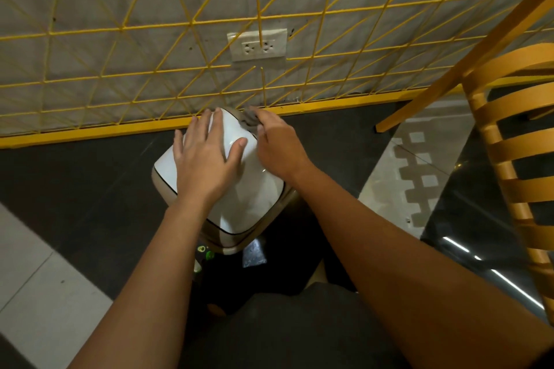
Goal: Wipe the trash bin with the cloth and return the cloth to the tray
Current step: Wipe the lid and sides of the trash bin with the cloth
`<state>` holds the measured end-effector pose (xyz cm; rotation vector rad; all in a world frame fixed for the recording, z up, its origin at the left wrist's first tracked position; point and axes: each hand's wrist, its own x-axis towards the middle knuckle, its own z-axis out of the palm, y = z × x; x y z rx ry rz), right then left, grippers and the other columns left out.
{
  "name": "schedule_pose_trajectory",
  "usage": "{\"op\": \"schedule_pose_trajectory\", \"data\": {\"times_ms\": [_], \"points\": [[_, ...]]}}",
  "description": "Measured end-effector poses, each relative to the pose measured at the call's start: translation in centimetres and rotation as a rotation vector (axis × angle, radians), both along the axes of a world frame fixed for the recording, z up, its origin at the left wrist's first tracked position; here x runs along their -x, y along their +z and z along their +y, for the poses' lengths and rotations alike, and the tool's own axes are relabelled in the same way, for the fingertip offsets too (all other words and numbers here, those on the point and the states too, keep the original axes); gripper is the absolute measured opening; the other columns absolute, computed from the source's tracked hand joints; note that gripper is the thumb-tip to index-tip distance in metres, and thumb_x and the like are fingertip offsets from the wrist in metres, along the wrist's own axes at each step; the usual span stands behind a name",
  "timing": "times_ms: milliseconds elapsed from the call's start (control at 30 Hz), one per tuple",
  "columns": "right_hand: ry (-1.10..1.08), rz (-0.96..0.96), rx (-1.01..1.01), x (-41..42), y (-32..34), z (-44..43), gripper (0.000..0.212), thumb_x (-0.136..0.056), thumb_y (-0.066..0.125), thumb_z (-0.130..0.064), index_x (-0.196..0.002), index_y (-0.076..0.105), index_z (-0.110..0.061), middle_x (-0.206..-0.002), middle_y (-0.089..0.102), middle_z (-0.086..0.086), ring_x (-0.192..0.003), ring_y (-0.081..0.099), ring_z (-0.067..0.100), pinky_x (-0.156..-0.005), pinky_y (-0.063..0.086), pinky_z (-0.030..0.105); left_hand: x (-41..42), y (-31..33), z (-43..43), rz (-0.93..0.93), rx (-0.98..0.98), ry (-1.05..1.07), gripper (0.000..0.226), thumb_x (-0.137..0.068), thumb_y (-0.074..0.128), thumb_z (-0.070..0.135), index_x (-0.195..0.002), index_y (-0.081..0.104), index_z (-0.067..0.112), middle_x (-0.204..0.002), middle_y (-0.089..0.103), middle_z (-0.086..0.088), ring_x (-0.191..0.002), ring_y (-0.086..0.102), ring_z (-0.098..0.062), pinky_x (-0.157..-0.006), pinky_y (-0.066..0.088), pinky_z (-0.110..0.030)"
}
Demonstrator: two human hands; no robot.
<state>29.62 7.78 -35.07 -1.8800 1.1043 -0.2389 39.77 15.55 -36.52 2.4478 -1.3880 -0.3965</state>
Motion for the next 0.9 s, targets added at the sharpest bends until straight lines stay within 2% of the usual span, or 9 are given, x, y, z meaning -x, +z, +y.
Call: {"op": "schedule_pose_trajectory", "data": {"times_ms": [167,267,367,533,633,700,767,833,900], "points": [[-0.052,-0.104,-0.188,-0.4,0.3,-1.3,0.042,-0.096,0.038,-0.011,-0.137,0.044,-0.014,-0.144,0.044,0.005,-0.132,0.038,0.018,-0.102,0.027,0.018,-0.1,-0.3,-0.1,-0.019,-0.027,-0.008,0.063,-0.094,0.036,0.048,-0.146,0.016,0.019,-0.154,0.018,-0.003,-0.143,0.010,-0.020,-0.114,0.001,-0.042],[-0.123,-0.164,-0.213,2.1,-1.0,0.2,0.038,-0.097,0.038,-0.019,-0.132,0.051,-0.020,-0.137,0.053,0.000,-0.127,0.045,0.014,-0.107,0.034,0.028,-0.1,-0.5,-0.2,-0.024,-0.036,-0.009,0.063,-0.094,0.035,0.048,-0.146,0.016,0.017,-0.153,0.020,-0.004,-0.142,0.011,-0.021,-0.114,0.002,-0.044],[-0.203,-0.142,-0.248,3.2,-2.6,0.8,0.038,-0.098,0.038,-0.026,-0.132,0.051,-0.014,-0.136,0.053,0.005,-0.128,0.046,0.018,-0.110,0.034,0.041,-0.1,-0.4,-0.1,-0.049,-0.024,-0.027,0.063,-0.094,0.034,0.047,-0.146,0.018,0.015,-0.152,0.023,-0.006,-0.141,0.015,-0.023,-0.113,0.005,-0.045],[-0.110,-0.078,-0.290,-0.4,-1.4,-2.2,0.041,-0.099,0.037,-0.024,-0.135,0.045,-0.008,-0.144,0.044,0.008,-0.135,0.037,0.020,-0.111,0.024,0.028,-0.1,-0.7,-0.1,-0.084,-0.009,-0.032,0.065,-0.093,0.036,0.050,-0.145,0.022,0.015,-0.151,0.027,-0.007,-0.140,0.019,-0.024,-0.113,0.008,-0.045],[0.015,-0.036,-0.265,-3.7,-1.3,-4.3,0.035,-0.098,0.038,-0.022,-0.118,0.057,-0.001,-0.128,0.057,0.015,-0.123,0.048,0.027,-0.108,0.033,0.038,-0.2,-0.8,-0.1,-0.105,-0.009,-0.036,0.073,-0.088,0.025,0.061,-0.144,0.024,0.015,-0.150,0.028,-0.007,-0.140,0.021,-0.025,-0.113,0.010,-0.046],[0.057,-0.004,-0.235,-4.6,-1.2,-4.8,0.033,-0.098,0.038,-0.020,-0.117,0.058,-0.003,-0.128,0.058,0.013,-0.122,0.049,0.025,-0.104,0.035,0.034,-0.1,-0.8,-0.2,-0.102,-0.014,-0.027,0.069,-0.090,0.029,0.057,-0.144,0.024,0.015,-0.150,0.027,-0.007,-0.140,0.020,-0.024,-0.113,0.008,-0.046],[0.036,-0.050,-0.263,-4.4,-1.3,-4.6,0.033,-0.098,0.039,-0.019,-0.122,0.057,-0.005,-0.130,0.057,0.011,-0.124,0.049,0.023,-0.107,0.033,0.030,0.0,-0.8,-0.3,-0.103,-0.017,-0.019,0.064,-0.093,0.034,0.051,-0.145,0.022,0.015,-0.151,0.025,-0.007,-0.141,0.018,-0.024,-0.113,0.007,-0.045],[-0.045,-0.140,-0.325,-3.4,-1.4,-3.8,0.035,-0.098,0.040,-0.021,-0.127,0.054,-0.008,-0.132,0.056,0.009,-0.125,0.049,0.022,-0.112,0.031,0.033,0.1,-0.7,-0.4,-0.109,-0.020,-0.008,0.063,-0.093,0.034,0.050,-0.145,0.021,0.016,-0.151,0.025,-0.006,-0.141,0.017,-0.024,-0.113,0.006,-0.044],[-0.133,-0.137,-0.347,-1.7,-1.5,-2.9,0.038,-0.098,0.040,-0.023,-0.132,0.049,-0.008,-0.137,0.050,0.006,-0.129,0.043,0.019,-0.109,0.026,0.023,0.2,-0.7,-0.4,-0.110,-0.028,-0.005,0.063,-0.093,0.034,0.050,-0.145,0.020,0.016,-0.151,0.025,-0.007,-0.141,0.017,-0.024,-0.113,0.006,-0.044]]}}
